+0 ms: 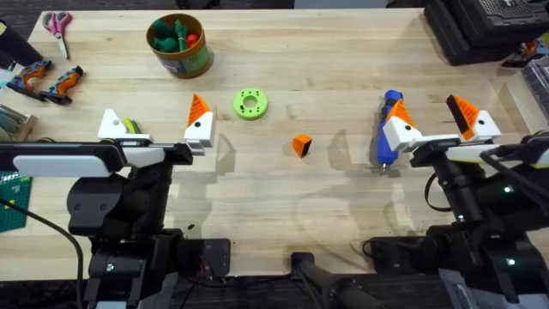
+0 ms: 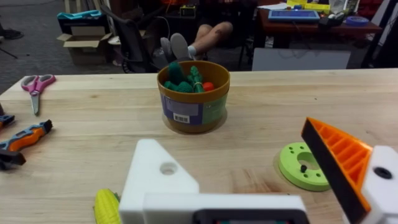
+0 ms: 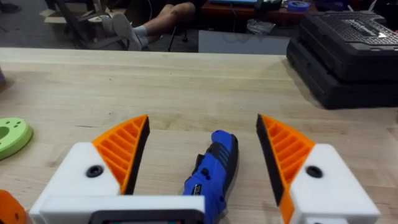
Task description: Pick up the gripper from the table and insert it into the empty holder that is missing its gripper. Then pick up a screw, insert it into the mounting hole, and use the screwdriver to tighten it. Finally, clean up the table by picking up the vegetable and placing it into the bucket.
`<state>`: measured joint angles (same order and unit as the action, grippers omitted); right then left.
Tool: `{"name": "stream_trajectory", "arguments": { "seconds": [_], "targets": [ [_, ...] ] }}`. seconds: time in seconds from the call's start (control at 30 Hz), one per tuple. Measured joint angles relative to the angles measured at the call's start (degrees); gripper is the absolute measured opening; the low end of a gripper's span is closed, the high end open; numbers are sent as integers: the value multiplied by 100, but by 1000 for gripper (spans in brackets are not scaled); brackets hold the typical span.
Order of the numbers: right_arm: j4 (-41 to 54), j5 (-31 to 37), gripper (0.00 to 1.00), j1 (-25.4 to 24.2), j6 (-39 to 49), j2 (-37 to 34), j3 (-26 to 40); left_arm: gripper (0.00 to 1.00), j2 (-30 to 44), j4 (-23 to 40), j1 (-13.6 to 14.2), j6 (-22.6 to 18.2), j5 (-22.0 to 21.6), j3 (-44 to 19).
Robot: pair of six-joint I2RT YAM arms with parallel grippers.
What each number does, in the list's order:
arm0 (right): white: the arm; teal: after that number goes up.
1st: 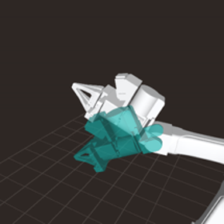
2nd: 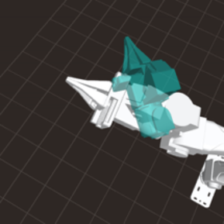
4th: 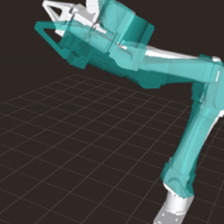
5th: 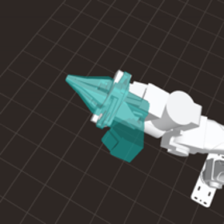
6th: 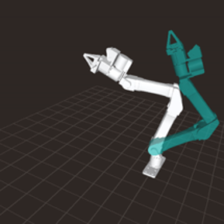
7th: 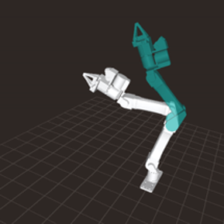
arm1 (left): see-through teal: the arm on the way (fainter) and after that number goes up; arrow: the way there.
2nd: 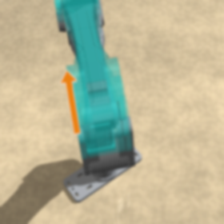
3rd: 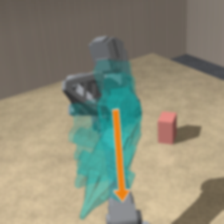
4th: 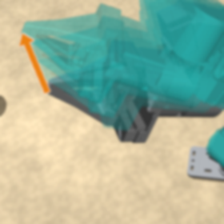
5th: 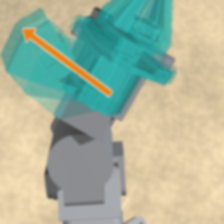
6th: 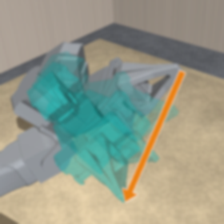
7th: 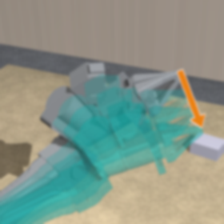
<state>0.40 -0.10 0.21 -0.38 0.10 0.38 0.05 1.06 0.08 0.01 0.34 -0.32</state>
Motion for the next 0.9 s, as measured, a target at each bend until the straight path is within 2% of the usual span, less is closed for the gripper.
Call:
{"name": "stream_trajectory", "arguments": {
  "seconds": [0.4,0.6,0.73,0.9],
  "targets": [
    [-7,11,993,0,0,0,0,985,0,37,0,0,0,0],
    [45,12,993,0,-31,0,15,985,14,632,0,-1,5,-117],
    [659,26,994,0,-132,-32,331,985,309,1785,0,-7,-1,-862],
    [1548,24,993,0,-179,-545,1183,985,1459,2857,0,-140,-46,-2243]
  ]
}}
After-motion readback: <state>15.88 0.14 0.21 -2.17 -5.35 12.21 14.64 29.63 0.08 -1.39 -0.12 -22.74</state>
